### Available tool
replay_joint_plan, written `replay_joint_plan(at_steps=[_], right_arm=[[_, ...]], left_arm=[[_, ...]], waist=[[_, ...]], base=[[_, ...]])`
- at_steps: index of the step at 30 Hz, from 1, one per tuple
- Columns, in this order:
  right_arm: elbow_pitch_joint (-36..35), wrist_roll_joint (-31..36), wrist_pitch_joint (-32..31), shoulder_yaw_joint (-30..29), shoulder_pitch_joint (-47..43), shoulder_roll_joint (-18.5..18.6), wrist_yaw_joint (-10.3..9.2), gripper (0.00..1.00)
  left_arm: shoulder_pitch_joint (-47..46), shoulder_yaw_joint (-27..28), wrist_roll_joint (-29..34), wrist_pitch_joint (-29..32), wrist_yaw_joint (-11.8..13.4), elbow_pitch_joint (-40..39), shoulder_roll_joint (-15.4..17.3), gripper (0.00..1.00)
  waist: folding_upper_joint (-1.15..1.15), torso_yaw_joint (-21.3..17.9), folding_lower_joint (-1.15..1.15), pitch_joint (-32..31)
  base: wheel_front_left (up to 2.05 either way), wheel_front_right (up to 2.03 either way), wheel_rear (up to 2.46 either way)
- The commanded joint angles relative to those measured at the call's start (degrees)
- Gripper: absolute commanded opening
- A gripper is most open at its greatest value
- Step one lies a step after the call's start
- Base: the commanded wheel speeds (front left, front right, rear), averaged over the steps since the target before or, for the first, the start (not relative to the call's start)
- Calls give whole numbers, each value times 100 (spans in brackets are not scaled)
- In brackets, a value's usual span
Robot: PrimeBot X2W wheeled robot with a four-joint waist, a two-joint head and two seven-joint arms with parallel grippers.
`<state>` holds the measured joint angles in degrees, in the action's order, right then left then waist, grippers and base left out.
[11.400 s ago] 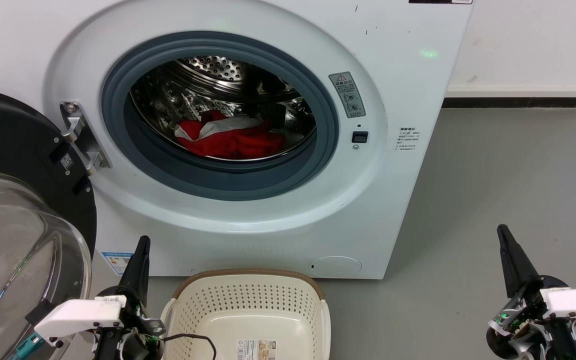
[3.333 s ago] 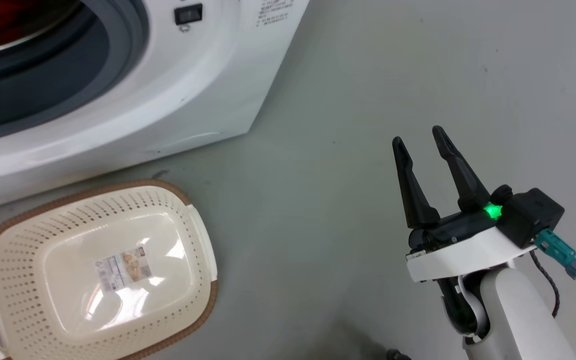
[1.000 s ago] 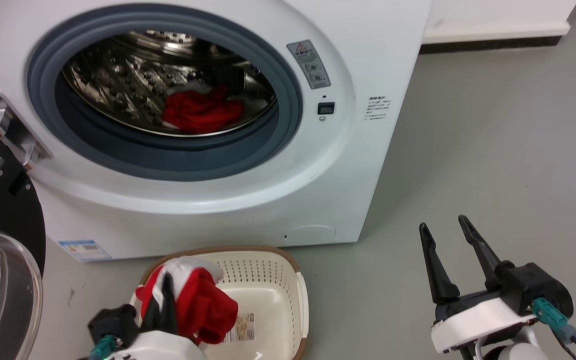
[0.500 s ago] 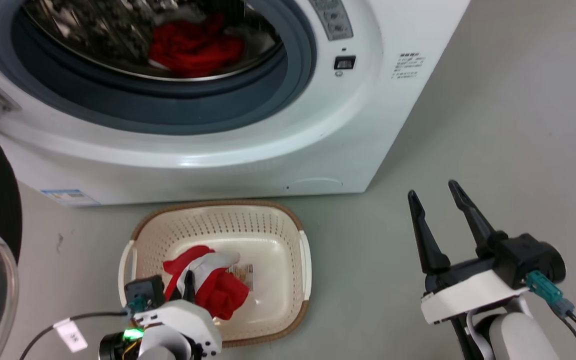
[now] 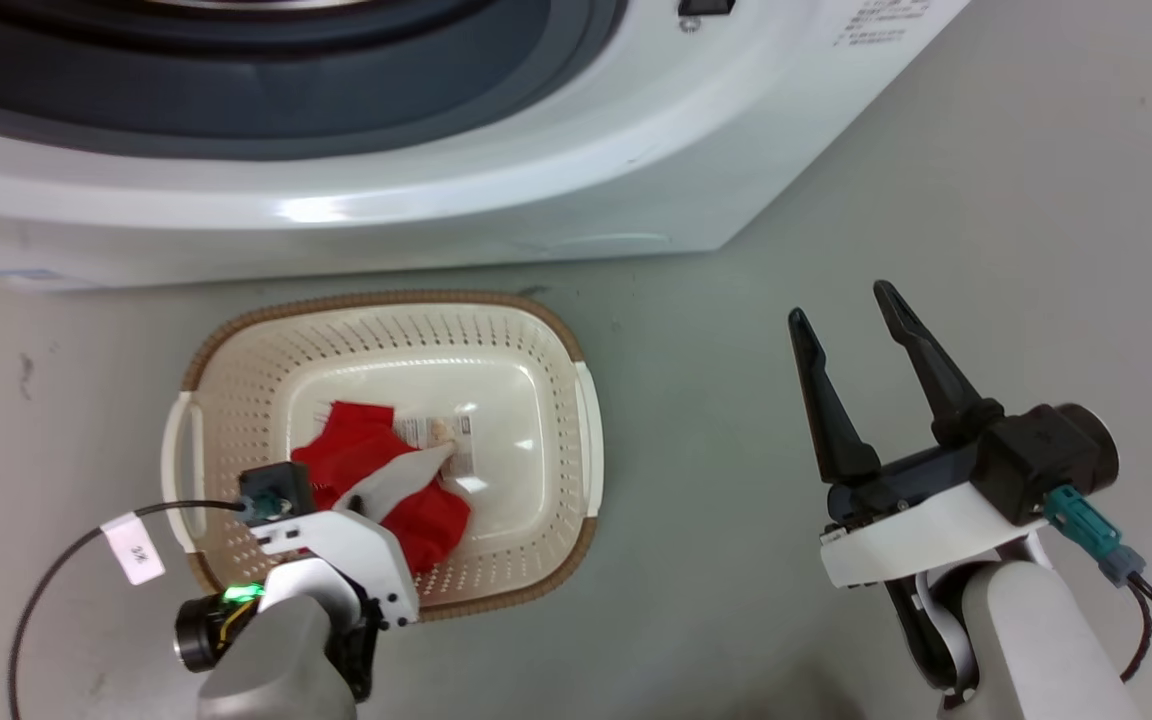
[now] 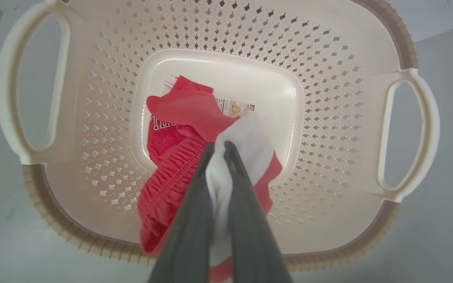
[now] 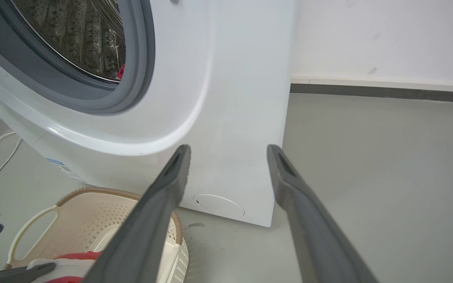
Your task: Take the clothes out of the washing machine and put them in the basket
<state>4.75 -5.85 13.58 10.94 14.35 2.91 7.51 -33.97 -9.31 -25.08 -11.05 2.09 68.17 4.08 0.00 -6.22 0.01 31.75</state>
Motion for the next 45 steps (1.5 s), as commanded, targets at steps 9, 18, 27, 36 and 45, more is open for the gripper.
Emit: replay_joint_plan(at_steps=[9, 18, 27, 36, 45], right_arm=[[114, -82, 109, 132, 343, -6, -4, 100], [362, -108, 156, 95, 251, -5, -4, 100], [430, -18, 158, -42, -152, -5, -4, 100], [292, 80, 55, -310, -602, -6, -4, 100], [-2, 147, -82, -452, -764, -5, -4, 100]], left_arm=[[-267, 125, -231, 398, 43, 480, 202, 0], [159, 90, -336, 501, -39, 555, 130, 100], [649, 11, -310, -337, -258, 448, 23, 100], [1294, 196, 34, -414, -171, -1130, 27, 100], [1562, 550, 826, -415, -137, -3185, 2, 100]], waist=[[0, -238, -1, 606], [0, -153, -1, -111], [0, -37, -1, -1240], [0, 134, -1, -1805], [0, 181, -1, -1900]], base=[[0, 0, 0], [0, 0, 0], [0, 0, 0], [0, 0, 0], [0, 0, 0]])
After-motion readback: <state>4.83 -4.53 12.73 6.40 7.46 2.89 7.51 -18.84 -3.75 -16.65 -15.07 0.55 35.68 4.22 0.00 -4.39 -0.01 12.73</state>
